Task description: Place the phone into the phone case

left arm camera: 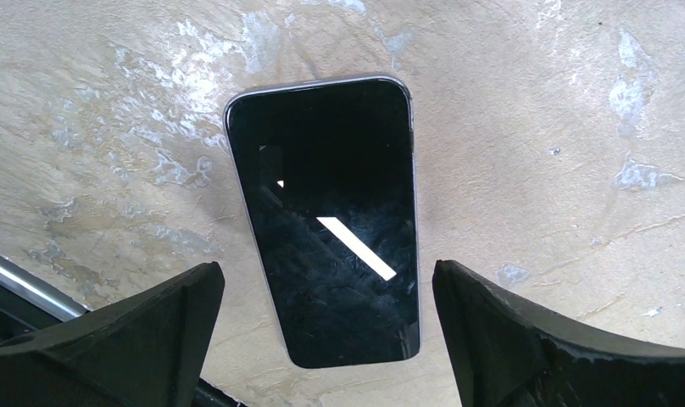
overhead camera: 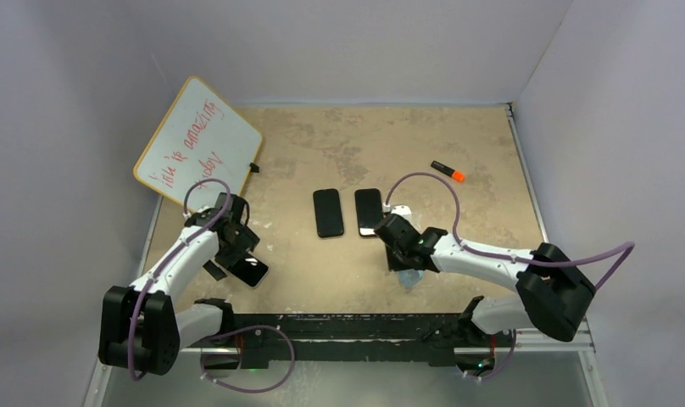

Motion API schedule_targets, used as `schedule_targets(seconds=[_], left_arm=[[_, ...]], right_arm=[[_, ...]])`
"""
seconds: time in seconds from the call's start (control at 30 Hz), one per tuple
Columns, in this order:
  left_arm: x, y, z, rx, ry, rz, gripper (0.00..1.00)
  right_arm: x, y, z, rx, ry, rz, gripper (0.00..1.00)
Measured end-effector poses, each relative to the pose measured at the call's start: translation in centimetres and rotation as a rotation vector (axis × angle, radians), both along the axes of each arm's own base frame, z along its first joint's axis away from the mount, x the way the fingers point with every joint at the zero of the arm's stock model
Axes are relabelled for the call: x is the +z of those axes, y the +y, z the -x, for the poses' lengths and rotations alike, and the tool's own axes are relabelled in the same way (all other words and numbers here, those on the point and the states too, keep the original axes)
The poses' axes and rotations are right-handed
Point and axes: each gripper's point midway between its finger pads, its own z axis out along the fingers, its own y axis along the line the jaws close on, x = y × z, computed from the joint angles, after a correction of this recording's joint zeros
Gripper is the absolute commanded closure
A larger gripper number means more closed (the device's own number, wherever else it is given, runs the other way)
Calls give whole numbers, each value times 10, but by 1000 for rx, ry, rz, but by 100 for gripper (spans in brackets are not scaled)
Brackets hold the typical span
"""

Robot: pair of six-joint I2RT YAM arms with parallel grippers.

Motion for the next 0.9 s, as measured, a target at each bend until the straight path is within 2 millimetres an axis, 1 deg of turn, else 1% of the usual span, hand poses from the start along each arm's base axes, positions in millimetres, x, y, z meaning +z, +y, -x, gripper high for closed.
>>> schedule_targets(seconds=[0.13, 0.3, 0.43, 0.47, 0.57, 0.73, 0.8, 0.9], left_arm=[[2, 0, -1, -7, -12, 7, 0], [4, 0, -2, 3, -25, 20, 2], [2, -4, -1, 2, -34, 44, 2], [0, -5, 0, 1, -26, 47, 2], [-4, -5, 1, 1, -8, 45, 2], [-11, -4, 2, 7, 25, 41, 6], [-13, -5, 2, 12, 24, 44, 8], [-17, -9, 3, 18, 25, 65, 8]], right_arm=[[8, 38, 18, 50, 17, -130, 100], [21, 79, 31, 70, 22, -293, 100], [26, 103, 41, 79, 28, -391, 100], [28, 109, 42, 81, 26, -409, 97], [30, 119, 44, 82, 21, -442, 78], [34, 120, 41, 72, 0, -452, 44], [40, 119, 40, 69, -18, -460, 33], [53, 117, 35, 63, -59, -483, 22]])
